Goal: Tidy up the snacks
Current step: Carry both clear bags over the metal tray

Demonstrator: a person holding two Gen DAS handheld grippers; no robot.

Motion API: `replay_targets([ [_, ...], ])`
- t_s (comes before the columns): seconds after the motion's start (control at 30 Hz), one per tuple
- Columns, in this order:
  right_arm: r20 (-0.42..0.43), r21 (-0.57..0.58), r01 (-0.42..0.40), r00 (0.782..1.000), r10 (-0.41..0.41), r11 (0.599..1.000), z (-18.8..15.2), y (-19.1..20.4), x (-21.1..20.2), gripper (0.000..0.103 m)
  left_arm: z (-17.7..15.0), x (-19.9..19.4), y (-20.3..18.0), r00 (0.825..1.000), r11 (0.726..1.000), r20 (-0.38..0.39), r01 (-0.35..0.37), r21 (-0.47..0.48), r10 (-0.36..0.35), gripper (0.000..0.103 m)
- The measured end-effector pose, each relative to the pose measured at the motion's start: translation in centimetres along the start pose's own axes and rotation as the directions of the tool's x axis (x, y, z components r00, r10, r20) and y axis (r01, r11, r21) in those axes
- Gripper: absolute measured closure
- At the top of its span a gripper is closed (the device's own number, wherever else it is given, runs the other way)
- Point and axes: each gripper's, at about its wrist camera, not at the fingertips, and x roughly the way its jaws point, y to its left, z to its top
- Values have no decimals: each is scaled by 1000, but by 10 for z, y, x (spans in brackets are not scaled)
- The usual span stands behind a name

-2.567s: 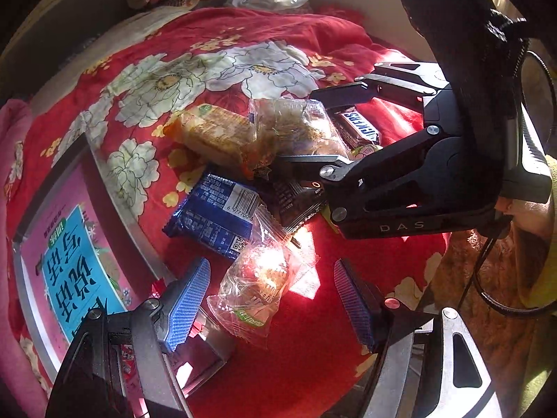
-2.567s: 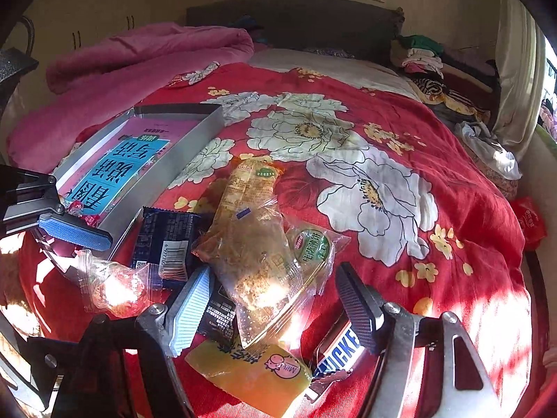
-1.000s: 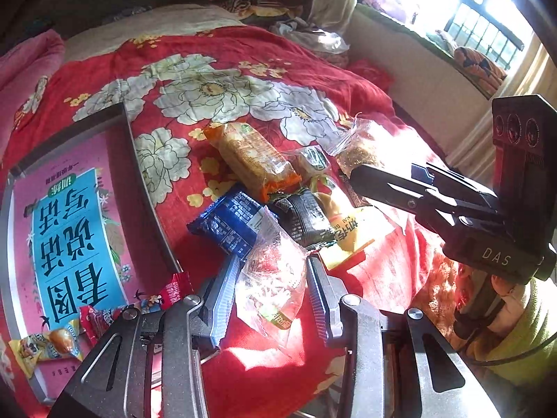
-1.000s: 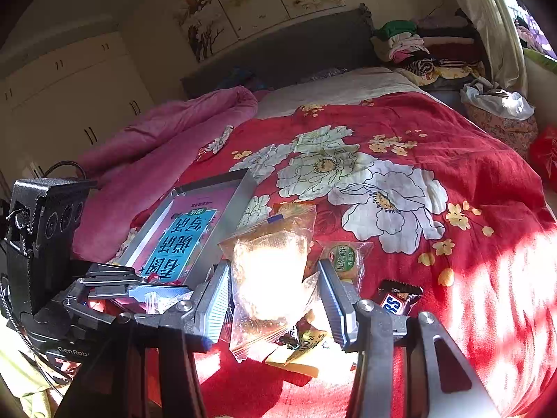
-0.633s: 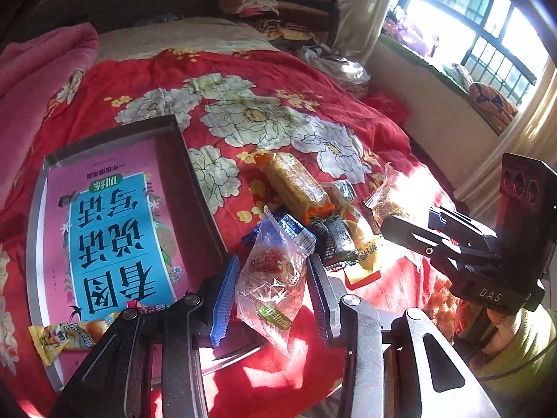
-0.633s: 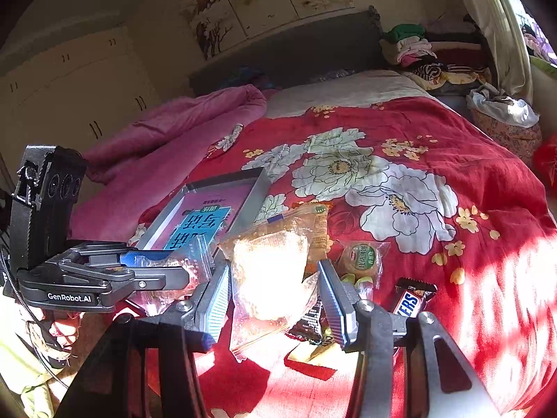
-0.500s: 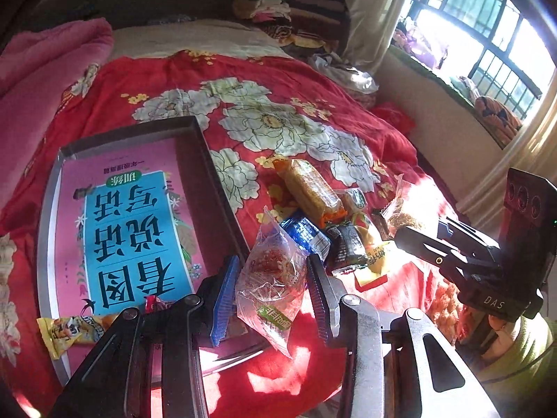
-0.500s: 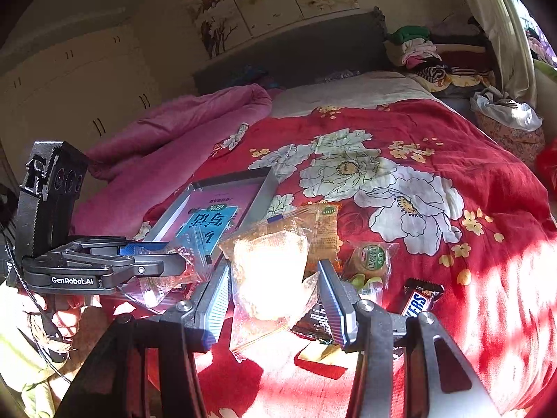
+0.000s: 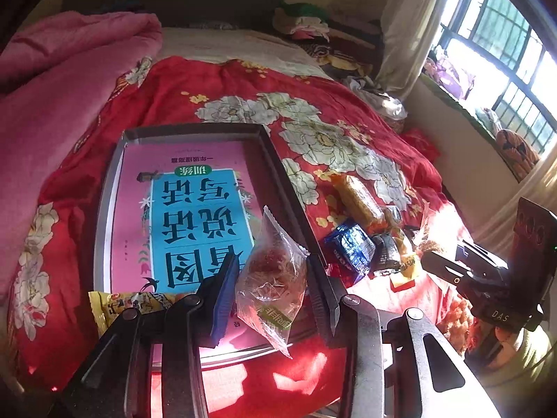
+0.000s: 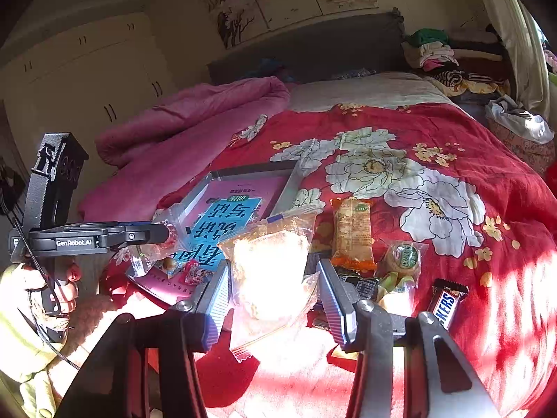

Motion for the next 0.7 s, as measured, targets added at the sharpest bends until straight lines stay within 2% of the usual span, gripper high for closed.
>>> replay_targets([
  [0.37,-70,-127,-57,996,48,990,0,47,32,53,-20,-18,47,997,994,16,-68,-91,70,62],
  [0.7,-129,-180,-95,989,73,979,-4,73,48,53,-34,-25,72,994,986,19,-101,-135,104,62],
])
